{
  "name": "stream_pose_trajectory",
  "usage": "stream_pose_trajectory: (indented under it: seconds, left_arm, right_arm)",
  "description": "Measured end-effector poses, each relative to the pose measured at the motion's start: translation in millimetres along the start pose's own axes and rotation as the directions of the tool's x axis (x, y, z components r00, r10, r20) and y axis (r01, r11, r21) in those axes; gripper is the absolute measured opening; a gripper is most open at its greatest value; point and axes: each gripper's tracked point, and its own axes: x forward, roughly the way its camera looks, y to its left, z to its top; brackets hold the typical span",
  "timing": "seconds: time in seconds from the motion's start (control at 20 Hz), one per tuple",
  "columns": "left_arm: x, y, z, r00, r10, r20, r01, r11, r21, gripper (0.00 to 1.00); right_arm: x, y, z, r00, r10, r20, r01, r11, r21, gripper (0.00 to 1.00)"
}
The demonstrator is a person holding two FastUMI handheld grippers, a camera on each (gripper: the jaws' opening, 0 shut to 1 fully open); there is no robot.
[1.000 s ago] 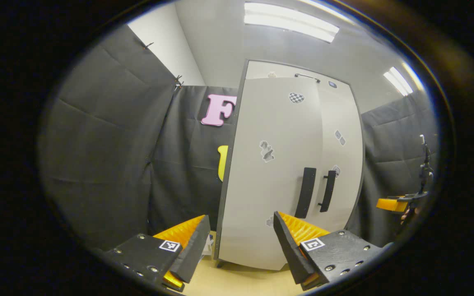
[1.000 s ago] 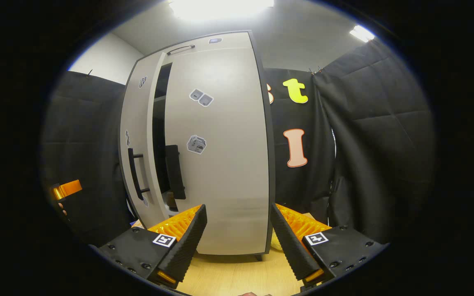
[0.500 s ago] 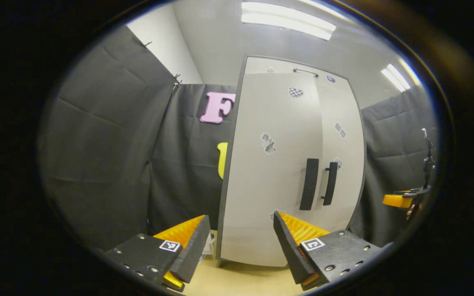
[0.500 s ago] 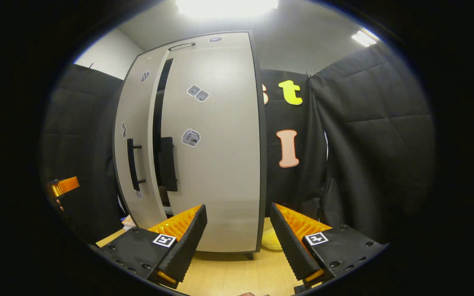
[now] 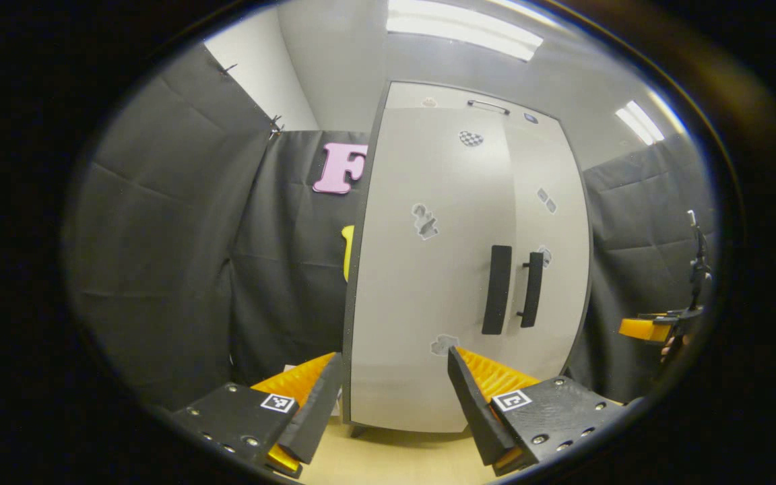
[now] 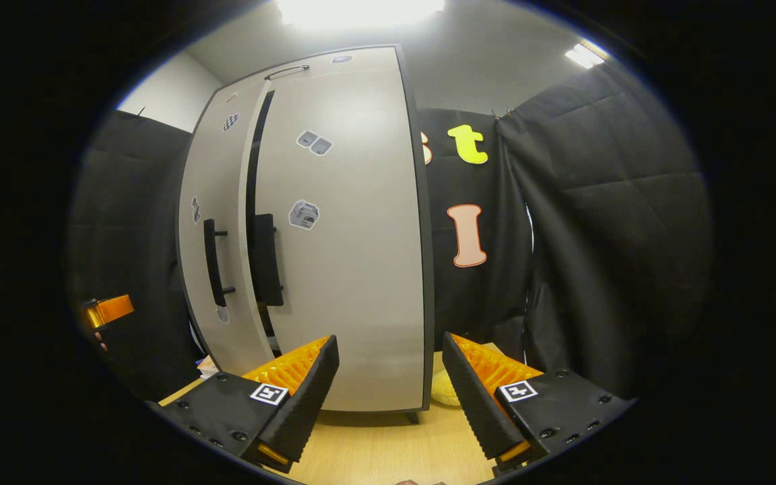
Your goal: Grab one shoe with the right hand and put it into the shoe cabinet, grab the other shoe with the left hand and put it into the shoe cabinet; then close the right door with the right hand and the left door with the left hand.
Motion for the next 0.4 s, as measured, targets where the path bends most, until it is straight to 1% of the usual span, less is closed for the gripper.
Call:
stream_pose_trajectory:
  seconds: [0.1, 0.25, 0.3, 0.4]
  left_arm:
    - [2, 3, -1, 1.000, 0.005, 0.000, -0.005, 1.000, -0.002, 0.90]
    - [10, 5, -7, 1.000, 0.007, -0.014, -0.008, 1.000, -0.008, 0.90]
    - [13, 5, -8, 1.000, 0.012, -0.019, -0.012, 1.000, -0.009, 0.96]
    - [16, 6, -8, 0.999, 0.024, -0.028, -0.024, 1.000, -0.010, 0.96]
  right_arm:
    - [5, 7, -2, 1.000, 0.017, -0.021, -0.016, 1.000, 0.005, 0.98]
    - [11, 13, 0, 0.999, 0.028, -0.021, -0.028, 1.000, 0.005, 0.98]
    - [14, 14, 0, 0.999, 0.034, -0.021, -0.034, 0.999, 0.002, 0.98]
    - [20, 17, -5, 0.998, 0.053, -0.033, -0.053, 0.999, -0.005, 0.98]
